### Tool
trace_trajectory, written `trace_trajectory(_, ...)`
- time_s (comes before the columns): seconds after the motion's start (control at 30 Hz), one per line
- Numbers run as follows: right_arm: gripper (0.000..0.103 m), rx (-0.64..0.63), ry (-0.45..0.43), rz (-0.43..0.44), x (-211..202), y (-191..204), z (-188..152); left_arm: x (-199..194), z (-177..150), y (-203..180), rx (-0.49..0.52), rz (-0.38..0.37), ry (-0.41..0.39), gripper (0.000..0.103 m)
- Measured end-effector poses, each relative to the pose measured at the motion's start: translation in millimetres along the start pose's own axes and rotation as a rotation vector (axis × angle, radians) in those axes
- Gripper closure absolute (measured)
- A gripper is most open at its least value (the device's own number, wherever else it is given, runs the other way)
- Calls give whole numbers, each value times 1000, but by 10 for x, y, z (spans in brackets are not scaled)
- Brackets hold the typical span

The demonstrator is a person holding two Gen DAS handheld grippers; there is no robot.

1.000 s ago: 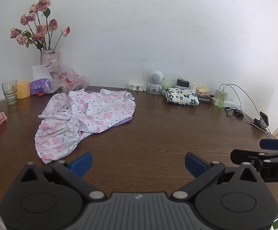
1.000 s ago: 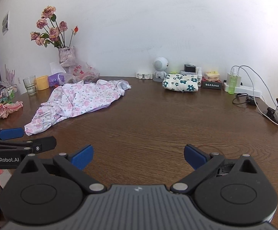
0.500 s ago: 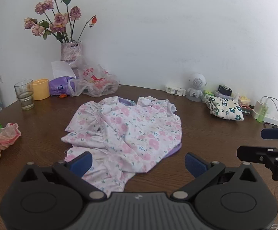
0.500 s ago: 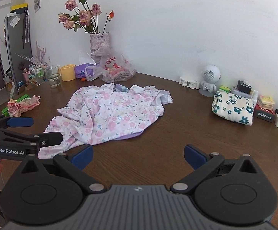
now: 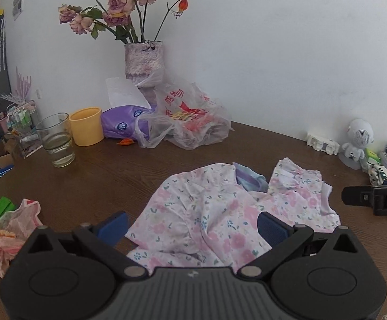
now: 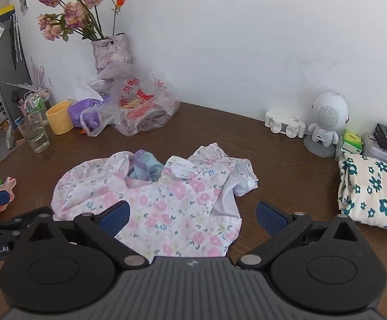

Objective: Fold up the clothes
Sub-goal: 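Move both tools down toward the crumpled floral dress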

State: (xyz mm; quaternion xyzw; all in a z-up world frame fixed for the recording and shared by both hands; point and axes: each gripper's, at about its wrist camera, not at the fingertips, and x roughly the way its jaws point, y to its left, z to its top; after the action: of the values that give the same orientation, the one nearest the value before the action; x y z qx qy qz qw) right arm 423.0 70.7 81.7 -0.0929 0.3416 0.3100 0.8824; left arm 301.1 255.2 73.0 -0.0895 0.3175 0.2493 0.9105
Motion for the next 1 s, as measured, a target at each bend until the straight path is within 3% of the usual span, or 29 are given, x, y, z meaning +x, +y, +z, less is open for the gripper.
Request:
trace_trajectory(0.23, 3, -15, 92, -12, 799, -83, 457, 604, 217, 17, -3, 16, 94, 0)
trace_trajectory(0.3, 15, -28, 124, -1, 997, -54, 514, 755, 240, -23, 18, 28, 105, 0)
trace_trajectory(0.57, 30, -49, 208, 38, 1542, 71, 588, 1101, 204, -41, 44, 5, 165, 12)
trace_trajectory(0.63, 36, -45, 220, 41, 1600, 81, 573, 1118, 188, -44, 53, -4, 175, 23)
trace_trajectory(0.77, 70, -38, 245, 47, 1714, 100, 544, 1105, 158, -18, 62, -33, 194, 51)
trace_trajectory(0.83, 83, -27, 249, 56, 1738, 96, 530, 1080, 145, 2, 64, -62, 206, 80)
trace_trajectory(0.87, 93, -18, 249, 61, 1738, 86, 524, 1069, 140, 5, 66, -73, 213, 87)
trace_trajectory(0.9, 100, -10, 248, 72, 1732, 77, 520, 1057, 135, 8, 69, -83, 218, 93)
trace_trajectory(1.0, 102, -8, 240, 71, 1674, 82, 524, 988, 138, -11, 103, -86, 201, 98)
